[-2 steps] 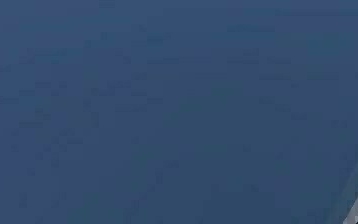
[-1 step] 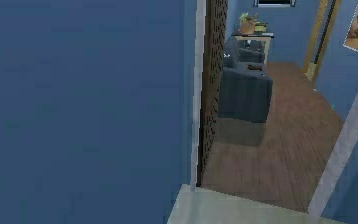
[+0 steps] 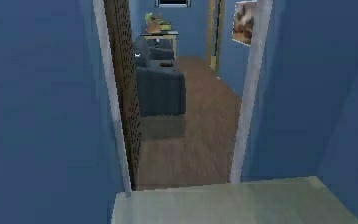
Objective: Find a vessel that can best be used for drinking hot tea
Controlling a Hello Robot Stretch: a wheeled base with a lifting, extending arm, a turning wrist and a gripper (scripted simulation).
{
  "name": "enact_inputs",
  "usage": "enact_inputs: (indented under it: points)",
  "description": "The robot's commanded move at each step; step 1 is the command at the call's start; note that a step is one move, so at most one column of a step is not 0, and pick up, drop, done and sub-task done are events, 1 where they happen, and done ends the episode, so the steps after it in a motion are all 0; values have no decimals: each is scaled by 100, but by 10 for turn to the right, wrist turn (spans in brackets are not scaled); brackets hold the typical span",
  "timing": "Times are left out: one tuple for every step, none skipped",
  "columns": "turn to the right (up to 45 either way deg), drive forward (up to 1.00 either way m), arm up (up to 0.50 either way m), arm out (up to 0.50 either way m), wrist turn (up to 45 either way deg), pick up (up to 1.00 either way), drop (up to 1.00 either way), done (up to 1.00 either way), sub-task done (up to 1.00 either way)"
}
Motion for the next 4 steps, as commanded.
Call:
enact_inputs:
  points:
    - [0,100,0,0,0,0,0,0,0]
    - [120,0,0,0,0,0,0,0,0]
    - [0,15,0,0,0,0,0,0,0]
    - [-30,0,0,0,0,0,0,0,0]
